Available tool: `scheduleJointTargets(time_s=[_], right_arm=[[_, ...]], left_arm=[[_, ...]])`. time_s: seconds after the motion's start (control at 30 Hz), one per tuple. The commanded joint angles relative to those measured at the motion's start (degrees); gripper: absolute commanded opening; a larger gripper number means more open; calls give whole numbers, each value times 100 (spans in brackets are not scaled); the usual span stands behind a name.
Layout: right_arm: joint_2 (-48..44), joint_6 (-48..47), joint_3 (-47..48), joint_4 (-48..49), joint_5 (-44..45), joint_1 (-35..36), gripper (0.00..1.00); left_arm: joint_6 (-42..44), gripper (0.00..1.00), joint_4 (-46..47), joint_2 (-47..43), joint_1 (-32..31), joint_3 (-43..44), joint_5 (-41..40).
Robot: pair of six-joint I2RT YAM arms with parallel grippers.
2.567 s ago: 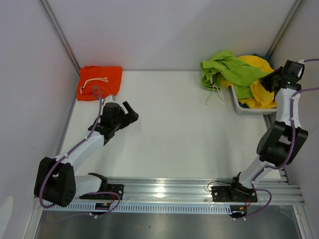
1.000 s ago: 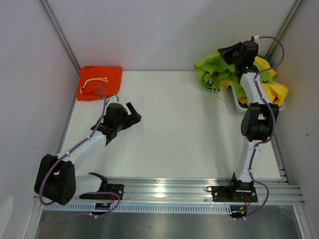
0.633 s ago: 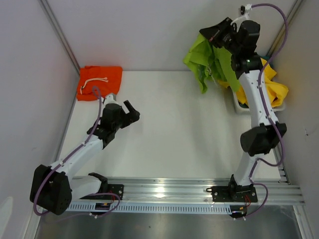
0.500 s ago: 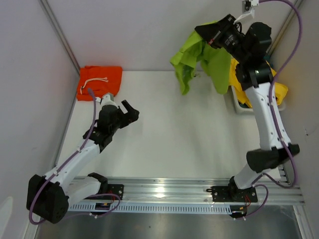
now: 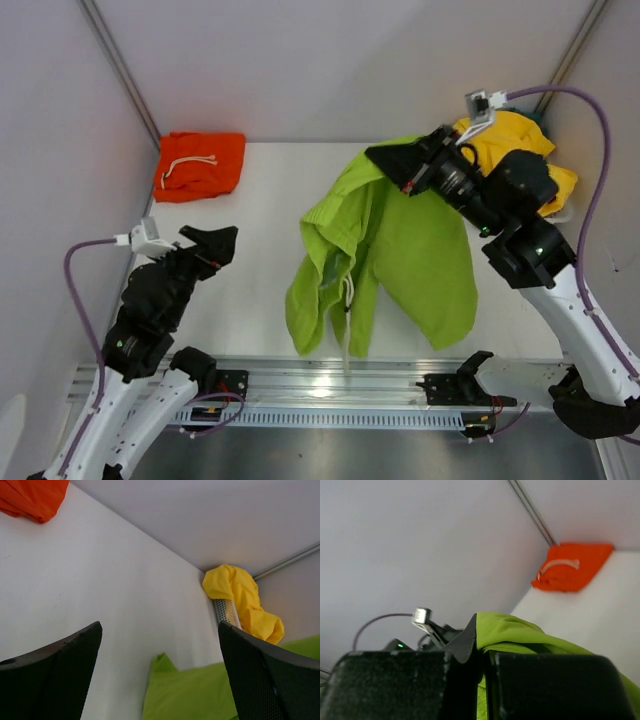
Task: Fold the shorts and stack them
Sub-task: Move the shorts to the center of the board
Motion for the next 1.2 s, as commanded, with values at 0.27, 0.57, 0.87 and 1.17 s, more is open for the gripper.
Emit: scheduleJointTargets(time_s=[0.27,0.57,0.87,1.17], right_arm=[[1147,692,-2077,650,636,452,0],[2941,869,-2209,871,65,786,2],[3591,877,-2200,1072,-295,672,6],[4304,685,-1183,582,-840,654,58]], left_arm=[[-42,99,-856,-338,-42,-343,58],[274,99,-408,286,-42,-747,374],[344,99,743,770,-454,-1679,939],[362,99,1332,1455,-1668,-1838,130]])
